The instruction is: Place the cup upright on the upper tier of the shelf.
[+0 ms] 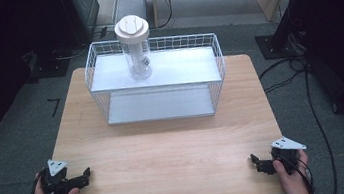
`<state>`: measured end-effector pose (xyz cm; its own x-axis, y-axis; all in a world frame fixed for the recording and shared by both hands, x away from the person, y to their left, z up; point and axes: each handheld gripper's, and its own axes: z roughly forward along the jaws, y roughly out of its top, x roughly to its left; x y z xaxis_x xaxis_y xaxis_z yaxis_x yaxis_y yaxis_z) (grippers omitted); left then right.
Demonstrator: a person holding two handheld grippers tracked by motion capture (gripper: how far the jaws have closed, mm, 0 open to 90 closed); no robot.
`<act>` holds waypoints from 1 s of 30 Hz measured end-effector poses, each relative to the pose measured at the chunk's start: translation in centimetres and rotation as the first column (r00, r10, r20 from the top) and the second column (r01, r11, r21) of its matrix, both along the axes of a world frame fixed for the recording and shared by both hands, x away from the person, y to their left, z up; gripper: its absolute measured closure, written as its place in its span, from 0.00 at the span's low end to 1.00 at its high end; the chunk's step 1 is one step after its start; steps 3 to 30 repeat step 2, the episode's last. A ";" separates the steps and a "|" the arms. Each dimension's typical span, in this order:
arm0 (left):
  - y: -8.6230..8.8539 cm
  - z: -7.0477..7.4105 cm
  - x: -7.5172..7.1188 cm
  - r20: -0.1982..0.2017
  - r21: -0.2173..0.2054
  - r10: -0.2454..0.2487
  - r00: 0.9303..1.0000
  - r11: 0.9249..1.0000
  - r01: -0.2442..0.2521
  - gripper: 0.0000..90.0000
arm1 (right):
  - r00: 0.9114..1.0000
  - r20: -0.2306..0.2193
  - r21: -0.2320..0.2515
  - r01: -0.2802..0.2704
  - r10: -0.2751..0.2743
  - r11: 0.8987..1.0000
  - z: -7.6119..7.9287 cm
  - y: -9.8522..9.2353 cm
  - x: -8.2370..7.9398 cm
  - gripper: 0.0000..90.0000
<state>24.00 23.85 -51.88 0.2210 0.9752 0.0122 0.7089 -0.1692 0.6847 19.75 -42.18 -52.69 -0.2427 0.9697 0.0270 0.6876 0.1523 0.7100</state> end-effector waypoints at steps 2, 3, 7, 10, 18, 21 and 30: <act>0.0 0.0 0.0 0.000 0.000 0.000 1.000 1.000 0.000 0.00 | 1.000 -0.001 0.001 0.020 -0.020 1.000 0.0 0.0 0.0 0.00; 0.0 0.0 0.0 0.000 0.000 0.000 1.000 1.000 0.000 0.00 | 1.000 -0.001 0.001 0.020 -0.020 1.000 0.0 0.0 0.0 0.00; 0.0 0.0 0.0 0.000 0.000 0.000 1.000 1.000 0.000 0.00 | 1.000 -0.001 0.001 0.020 -0.020 1.000 0.0 0.0 0.0 0.00; 0.0 0.0 0.0 0.000 0.000 0.000 1.000 1.000 0.000 0.00 | 1.000 -0.001 0.001 0.020 -0.020 1.000 0.0 0.0 0.0 0.00; 0.0 0.0 0.0 0.000 0.000 0.000 1.000 1.000 0.000 0.00 | 1.000 -0.001 0.001 0.020 -0.020 1.000 0.0 0.0 0.0 0.00; 0.0 0.0 0.0 0.000 0.000 0.000 1.000 1.000 0.000 0.00 | 1.000 -0.001 0.001 0.020 -0.020 1.000 0.0 0.0 0.0 0.00; 0.0 0.0 0.0 0.000 0.000 0.000 1.000 1.000 0.000 0.00 | 1.000 -0.001 0.001 0.020 -0.020 1.000 0.0 0.0 0.0 0.00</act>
